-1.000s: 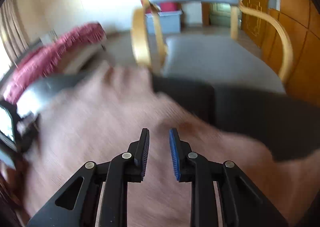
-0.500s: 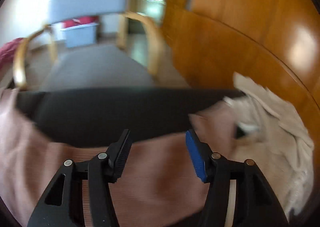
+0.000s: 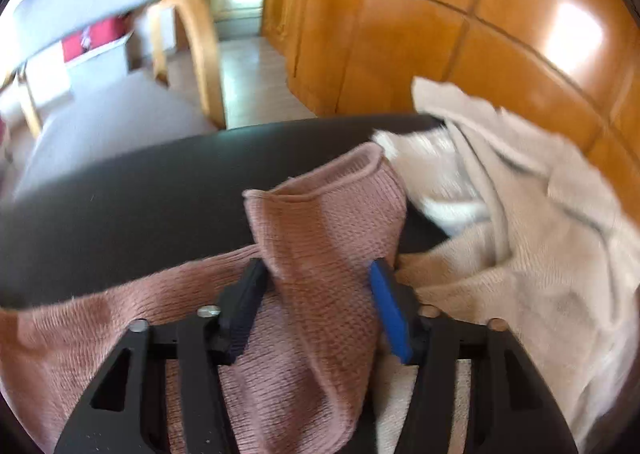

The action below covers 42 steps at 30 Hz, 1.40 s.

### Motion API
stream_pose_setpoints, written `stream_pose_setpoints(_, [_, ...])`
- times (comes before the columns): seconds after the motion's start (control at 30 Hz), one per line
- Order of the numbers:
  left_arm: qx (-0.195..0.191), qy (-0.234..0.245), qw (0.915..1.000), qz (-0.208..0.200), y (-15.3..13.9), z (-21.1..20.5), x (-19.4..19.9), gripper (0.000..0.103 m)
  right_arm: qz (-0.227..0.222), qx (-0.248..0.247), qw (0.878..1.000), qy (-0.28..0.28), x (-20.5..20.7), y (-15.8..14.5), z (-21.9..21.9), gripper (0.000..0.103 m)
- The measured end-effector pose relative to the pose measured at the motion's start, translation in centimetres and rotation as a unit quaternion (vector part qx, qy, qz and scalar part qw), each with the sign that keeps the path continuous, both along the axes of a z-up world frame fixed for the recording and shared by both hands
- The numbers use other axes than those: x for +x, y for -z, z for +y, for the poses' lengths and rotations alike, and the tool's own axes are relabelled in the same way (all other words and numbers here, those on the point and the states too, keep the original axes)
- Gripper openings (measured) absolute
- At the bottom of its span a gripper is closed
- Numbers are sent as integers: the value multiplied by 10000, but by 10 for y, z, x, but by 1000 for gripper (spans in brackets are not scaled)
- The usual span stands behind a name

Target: Fold clothes

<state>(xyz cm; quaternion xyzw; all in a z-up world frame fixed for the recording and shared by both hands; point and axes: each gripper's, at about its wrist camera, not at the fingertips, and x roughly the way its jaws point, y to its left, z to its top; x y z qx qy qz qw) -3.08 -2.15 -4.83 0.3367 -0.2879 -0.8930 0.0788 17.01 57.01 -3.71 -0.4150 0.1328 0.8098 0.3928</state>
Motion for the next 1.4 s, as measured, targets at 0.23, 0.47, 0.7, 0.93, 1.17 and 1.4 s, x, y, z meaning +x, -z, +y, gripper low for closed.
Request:
stream_pose_setpoints(0.23, [-12,-4,10000,6,2,3,1,28,946,-577,9926,497,44,-12,36,13])
stream_pose_setpoints(0.47, [-21,-10,10000,12,3,5,0,28,2680,-1705,9437,926,103,-25,48,7])
stream_pose_setpoints(0.7, [-57,-13,10000,31,3,7,0,28,3659,-2454,8972,303,110,-50,19,7])
stream_pose_setpoints(0.93, [-40,-19,10000,32,5,8,1,28,3829,-2606,8845,-563,85,-83,-29,7])
stream_pose_setpoints(1.17, [-25,-23,10000,29,5,9,1,28,3808,-2903,8672,-1371,53,-102,-85,7])
stream_pose_setpoints(1.4, [31,-26,10000,16,5,10,1,28,3629,-3601,8249,-2411,-1,-97,-172,7])
